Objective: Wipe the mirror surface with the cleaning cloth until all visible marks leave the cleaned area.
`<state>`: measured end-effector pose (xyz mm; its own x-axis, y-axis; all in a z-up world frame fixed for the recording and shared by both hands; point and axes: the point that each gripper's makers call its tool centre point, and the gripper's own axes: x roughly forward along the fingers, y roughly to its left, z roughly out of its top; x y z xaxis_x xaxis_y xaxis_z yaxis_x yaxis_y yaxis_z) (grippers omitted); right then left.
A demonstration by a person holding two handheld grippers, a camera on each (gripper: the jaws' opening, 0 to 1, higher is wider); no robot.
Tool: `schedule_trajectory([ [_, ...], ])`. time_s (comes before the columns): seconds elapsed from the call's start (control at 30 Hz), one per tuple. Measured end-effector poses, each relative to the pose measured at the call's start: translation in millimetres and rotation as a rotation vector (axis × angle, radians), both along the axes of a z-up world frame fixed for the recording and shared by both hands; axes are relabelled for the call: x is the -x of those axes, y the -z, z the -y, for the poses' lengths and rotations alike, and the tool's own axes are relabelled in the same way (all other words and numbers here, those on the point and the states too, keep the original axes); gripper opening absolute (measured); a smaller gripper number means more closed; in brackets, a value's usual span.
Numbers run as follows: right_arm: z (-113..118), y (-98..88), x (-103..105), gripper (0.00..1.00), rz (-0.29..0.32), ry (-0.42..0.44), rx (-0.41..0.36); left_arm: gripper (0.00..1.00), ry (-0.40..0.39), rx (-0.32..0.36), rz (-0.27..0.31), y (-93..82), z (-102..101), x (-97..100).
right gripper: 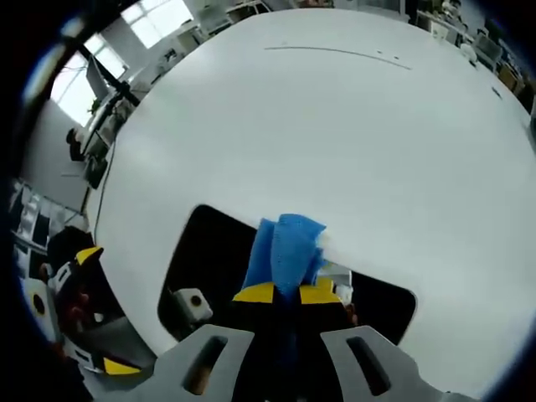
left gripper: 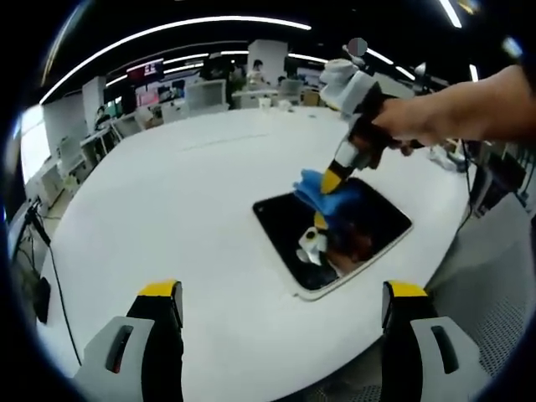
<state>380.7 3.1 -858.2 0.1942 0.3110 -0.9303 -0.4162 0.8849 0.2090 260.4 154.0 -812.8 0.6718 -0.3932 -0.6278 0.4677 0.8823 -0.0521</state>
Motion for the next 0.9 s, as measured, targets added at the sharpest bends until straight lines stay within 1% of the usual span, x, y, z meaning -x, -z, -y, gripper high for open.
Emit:
schedule_trajectory([
  [0.27, 12, 1.0, -1, 0.02, -0.002, 0.01, 0.002, 0.99, 0.012, -0.01, -0.006, 1.7, 1, 1.2],
  [0.5, 18, 0.0, 1, 0.02, -0.001, 0.016, 0.006, 0.99, 0.014, -0.013, -0.008, 2.5, 1, 1.3],
  [0.9, 27, 2.2, -2, 0.02, -0.001, 0.03, 0.007, 0.99, 0.011, -0.021, -0.012, 3.4, 0, 1.5],
])
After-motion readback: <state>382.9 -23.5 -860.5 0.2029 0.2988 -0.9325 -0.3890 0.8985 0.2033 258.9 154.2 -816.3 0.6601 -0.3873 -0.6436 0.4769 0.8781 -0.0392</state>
